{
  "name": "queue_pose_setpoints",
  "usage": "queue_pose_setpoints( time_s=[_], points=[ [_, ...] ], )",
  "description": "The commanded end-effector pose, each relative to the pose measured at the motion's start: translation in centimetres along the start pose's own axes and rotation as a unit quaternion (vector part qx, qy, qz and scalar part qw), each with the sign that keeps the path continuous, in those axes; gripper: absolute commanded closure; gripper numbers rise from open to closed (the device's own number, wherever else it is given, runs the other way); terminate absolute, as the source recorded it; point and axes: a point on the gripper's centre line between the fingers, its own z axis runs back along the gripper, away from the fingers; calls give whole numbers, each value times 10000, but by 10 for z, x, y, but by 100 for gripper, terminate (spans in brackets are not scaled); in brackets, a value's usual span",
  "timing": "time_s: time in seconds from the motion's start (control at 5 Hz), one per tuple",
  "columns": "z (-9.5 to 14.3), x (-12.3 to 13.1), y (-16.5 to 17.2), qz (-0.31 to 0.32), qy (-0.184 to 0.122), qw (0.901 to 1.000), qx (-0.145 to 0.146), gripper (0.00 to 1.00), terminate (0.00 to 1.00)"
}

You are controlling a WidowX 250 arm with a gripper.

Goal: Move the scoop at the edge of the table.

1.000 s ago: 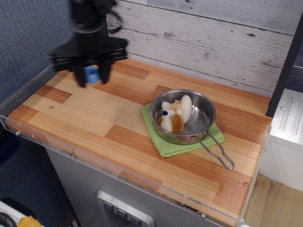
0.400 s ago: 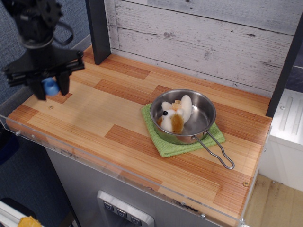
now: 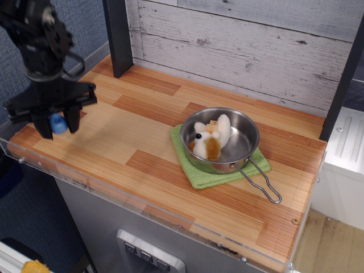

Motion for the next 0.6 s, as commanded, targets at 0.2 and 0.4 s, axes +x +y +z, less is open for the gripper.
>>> queue_pose_setpoints(
  time_s=[0.2, 0.4],
  points=[
    [-15, -3, -14, -28, -49, 10000, -22, 100, 0],
    [-21, -9, -16, 132, 5, 9997, -225, 100, 0]
  ],
)
